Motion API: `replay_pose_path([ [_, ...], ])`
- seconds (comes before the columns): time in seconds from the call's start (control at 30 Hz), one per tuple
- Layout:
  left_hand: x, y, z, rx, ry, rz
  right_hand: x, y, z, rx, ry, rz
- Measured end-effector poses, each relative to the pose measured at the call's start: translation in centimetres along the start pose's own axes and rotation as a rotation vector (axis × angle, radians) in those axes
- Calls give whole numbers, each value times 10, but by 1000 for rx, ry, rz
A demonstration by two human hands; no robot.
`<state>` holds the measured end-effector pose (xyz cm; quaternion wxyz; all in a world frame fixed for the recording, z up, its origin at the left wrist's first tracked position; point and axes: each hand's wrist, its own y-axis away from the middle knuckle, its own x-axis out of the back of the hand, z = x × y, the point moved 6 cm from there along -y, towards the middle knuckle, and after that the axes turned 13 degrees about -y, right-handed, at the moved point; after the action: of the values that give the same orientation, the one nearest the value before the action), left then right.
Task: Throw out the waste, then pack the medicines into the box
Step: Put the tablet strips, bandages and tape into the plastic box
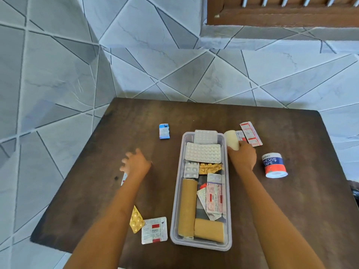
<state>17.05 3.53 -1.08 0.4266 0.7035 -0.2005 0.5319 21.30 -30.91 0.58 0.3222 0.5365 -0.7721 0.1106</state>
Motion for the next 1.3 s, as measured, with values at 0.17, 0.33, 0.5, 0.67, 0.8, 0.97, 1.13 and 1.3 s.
replay_pose_path([
  [0.17, -12, -4, -16, -4, 57, 35, 20, 19, -27, 127, -95, 92],
  [0.33, 12, 4, -4, -68, 208, 122, 10, 46, -59, 413, 34, -60],
  [0.5, 49, 22, 18, -212, 448, 244, -13, 70, -62, 372, 244, -242],
  [0.67, 73, 55, 46, -374, 583, 264, -30, 88, -51, 354, 466, -218],
  [0.8, 71, 76, 58, -454, 588, 249, -40, 80, -50, 436, 550, -228],
  [0.97, 67, 85, 60, -520, 602, 248, -46, 57, -66, 639, 738, -229],
  [1.13, 64, 93, 75, -599, 564, 189, -40, 48, -71, 664, 875, -75],
  [1.3, 51, 91, 99, -612, 464, 167, -34, 48, -60, 578, 843, -92],
])
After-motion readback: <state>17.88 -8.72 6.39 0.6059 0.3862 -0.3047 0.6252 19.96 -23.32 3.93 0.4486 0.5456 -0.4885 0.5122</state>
